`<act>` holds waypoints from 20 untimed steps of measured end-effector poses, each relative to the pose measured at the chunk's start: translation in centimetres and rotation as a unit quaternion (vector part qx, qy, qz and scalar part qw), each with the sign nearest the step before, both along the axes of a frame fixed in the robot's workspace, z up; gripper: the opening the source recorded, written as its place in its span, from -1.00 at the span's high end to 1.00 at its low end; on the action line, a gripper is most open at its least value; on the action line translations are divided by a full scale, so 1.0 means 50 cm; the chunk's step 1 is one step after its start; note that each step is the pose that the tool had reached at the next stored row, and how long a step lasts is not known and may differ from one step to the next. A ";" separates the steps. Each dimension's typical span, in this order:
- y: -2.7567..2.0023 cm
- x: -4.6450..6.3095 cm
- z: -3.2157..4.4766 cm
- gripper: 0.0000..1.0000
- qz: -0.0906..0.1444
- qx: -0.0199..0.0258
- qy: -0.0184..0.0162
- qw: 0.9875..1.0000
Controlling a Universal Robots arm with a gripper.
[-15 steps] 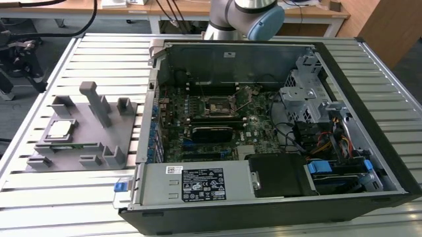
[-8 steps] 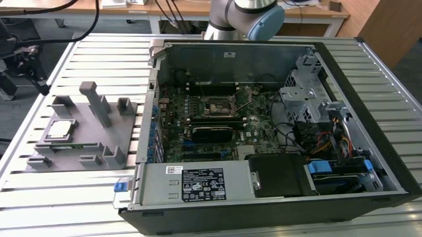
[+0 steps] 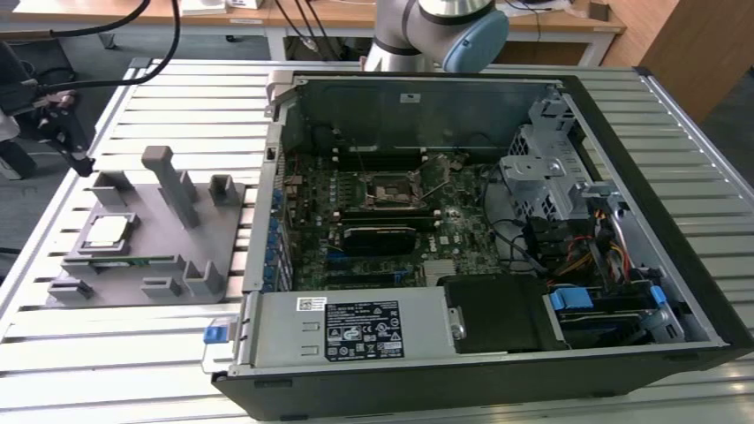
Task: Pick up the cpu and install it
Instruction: 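Pick up the cpu and move it towards the insertion slot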
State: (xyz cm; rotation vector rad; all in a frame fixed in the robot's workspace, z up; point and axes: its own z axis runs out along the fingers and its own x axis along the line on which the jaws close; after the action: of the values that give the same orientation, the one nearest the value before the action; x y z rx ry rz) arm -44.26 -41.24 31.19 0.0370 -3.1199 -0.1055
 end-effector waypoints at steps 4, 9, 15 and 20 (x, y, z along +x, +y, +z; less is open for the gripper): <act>-0.0001 0.000 -0.010 -0.29 0.000 0.000 0.001 1.000; -0.0008 0.000 -0.023 -0.29 0.000 0.001 0.002 1.000; -0.0010 0.000 -0.044 -0.29 0.000 0.001 0.002 1.000; -0.0011 0.000 -0.063 -0.29 0.000 0.000 0.002 1.000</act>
State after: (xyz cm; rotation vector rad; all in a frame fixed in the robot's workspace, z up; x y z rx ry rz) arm -44.26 -41.29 28.06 0.0353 -3.1154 -0.1069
